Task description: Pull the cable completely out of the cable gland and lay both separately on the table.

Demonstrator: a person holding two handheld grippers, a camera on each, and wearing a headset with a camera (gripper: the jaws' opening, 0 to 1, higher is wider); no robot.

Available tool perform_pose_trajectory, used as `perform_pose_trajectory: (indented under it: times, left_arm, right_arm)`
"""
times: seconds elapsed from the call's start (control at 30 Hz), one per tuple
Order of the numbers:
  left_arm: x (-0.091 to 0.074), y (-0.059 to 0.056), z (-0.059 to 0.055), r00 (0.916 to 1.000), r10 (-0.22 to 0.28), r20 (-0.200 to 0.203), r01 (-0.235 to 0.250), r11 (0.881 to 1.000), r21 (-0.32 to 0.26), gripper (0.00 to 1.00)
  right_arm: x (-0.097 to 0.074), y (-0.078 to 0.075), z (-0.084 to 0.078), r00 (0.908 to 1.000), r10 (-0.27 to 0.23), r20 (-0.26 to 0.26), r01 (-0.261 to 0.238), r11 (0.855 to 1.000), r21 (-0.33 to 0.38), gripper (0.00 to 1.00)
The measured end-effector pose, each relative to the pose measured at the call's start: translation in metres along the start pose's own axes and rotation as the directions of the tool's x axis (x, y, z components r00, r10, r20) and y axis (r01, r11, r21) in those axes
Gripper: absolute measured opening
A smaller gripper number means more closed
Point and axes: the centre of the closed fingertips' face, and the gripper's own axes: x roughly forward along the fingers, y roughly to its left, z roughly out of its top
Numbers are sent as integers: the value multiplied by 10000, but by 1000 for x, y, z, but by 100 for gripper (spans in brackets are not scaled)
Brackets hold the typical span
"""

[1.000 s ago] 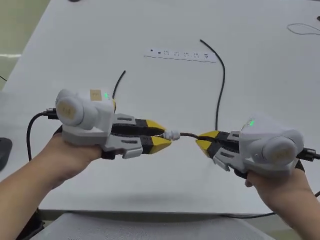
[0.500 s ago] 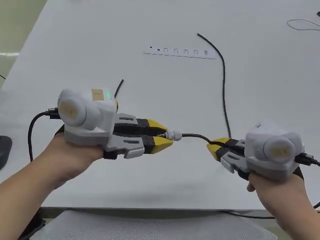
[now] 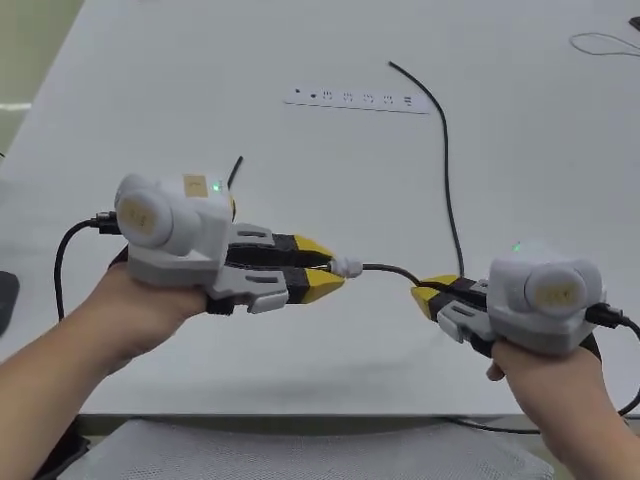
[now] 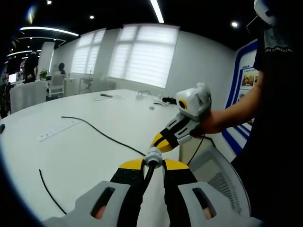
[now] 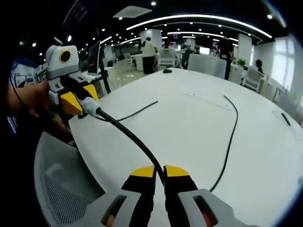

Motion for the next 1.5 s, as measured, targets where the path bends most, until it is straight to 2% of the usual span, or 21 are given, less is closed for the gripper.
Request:
perform_pose_trajectory:
  times: [0.23, 0.37, 0.43, 0.53, 0.7, 0.9, 1.0, 1.03, 1.07, 1.13, 1.4, 1.43, 1.5]
  left_arm:
    - [-2, 4, 1, 9999, 105, 0, -105, 9999, 20, 15]
    - [-3, 4, 1, 10000, 90, -25, -90, 9999, 64, 15]
    - [-3, 4, 1, 10000, 77, -35, -77, 10000, 40, 15]
    - [-4, 3, -1, 9999, 68, -108, -68, 10000, 16, 15]
    - [-6, 1, -3, 9998, -36, -204, 37, 10000, 61, 15]
    - [-9, 2, -4, 9997, -73, -241, 74, 10000, 54, 15]
    - [-10, 2, -6, 9994, -138, -329, 141, 9998, 101, 15]
    - [-10, 1, -6, 9993, -161, -330, 164, 9998, 111, 15]
    - [-10, 0, -5, 9993, -189, -317, 194, 9997, 133, 15]
    - [-9, 0, -6, 9991, -239, -347, 244, 9996, 128, 15]
    - [-9, -1, -7, 9986, -338, -398, 344, 9993, 151, 15]
    - [-9, -2, -7, 9986, -345, -399, 352, 9992, 162, 15]
    - [-9, -2, -7, 9986, -351, -389, 358, 9992, 154, 15]
  right_arm:
    - [-5, 3, 2, 9990, -274, -343, 232, 9930, -1159, 2]
    - [-10, 11, 13, 9994, -317, -169, 283, 9847, -1719, 11]
    - [-11, 18, 20, 9995, -278, -121, 244, 9745, -2231, 13]
    - [-12, 32, 34, 9998, -198, 74, 211, 9644, -2637, 16]
    - [-9, 49, 50, 9998, -85, 181, 144, 9318, -3627, 16]
    - [-4, 67, 59, 9998, 142, 106, -82, 9008, -4341, 12]
    - [-4, 76, 63, 9999, 166, 18, -136, 8750, -4840, 9]
    - [-4, 78, 64, 9999, 171, -26, -160, 8619, -5068, 7]
    - [-4, 80, 63, 9999, 119, -124, -167, 8425, -5384, 6]
    - [-3, 82, 63, 9999, 57, -134, -122, 8308, -5565, 3]
    - [-2, 82, 62, 9999, -34, -126, -44, 8228, -5684, 2]
    - [-2, 82, 61, 9999, -32, -124, -44, 8244, -5660, 2]
    - [-2, 82, 60, 9999, -9, -108, -52, 8368, -5475, 2]
